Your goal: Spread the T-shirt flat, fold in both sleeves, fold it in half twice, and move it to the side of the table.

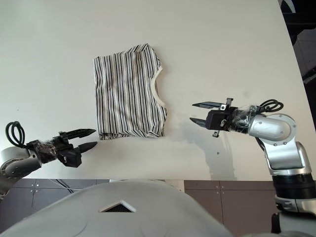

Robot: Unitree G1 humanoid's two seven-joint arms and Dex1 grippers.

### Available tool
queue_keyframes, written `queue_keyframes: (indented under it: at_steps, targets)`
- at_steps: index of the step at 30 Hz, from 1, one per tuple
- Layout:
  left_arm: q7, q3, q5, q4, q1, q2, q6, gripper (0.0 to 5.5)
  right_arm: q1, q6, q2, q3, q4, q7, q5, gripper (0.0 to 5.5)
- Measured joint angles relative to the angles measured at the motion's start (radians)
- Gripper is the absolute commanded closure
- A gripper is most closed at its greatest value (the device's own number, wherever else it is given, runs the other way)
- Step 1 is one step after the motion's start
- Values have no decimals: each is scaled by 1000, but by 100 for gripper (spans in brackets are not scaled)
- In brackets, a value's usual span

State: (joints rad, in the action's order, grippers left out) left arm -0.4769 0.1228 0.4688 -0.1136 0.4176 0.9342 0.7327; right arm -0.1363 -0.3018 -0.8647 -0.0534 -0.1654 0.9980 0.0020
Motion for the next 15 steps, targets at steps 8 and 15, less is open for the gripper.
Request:
queue_keyframes:
  at_steps: [8,15]
  targets:
    - [89,63,92,89,-110,-44,37,299,68,-6,5,-39,21,-3,0,344]
    - [105,91,91,96,-122,-45,69,337,88,-36,11,-72,56,-14,-21,344]
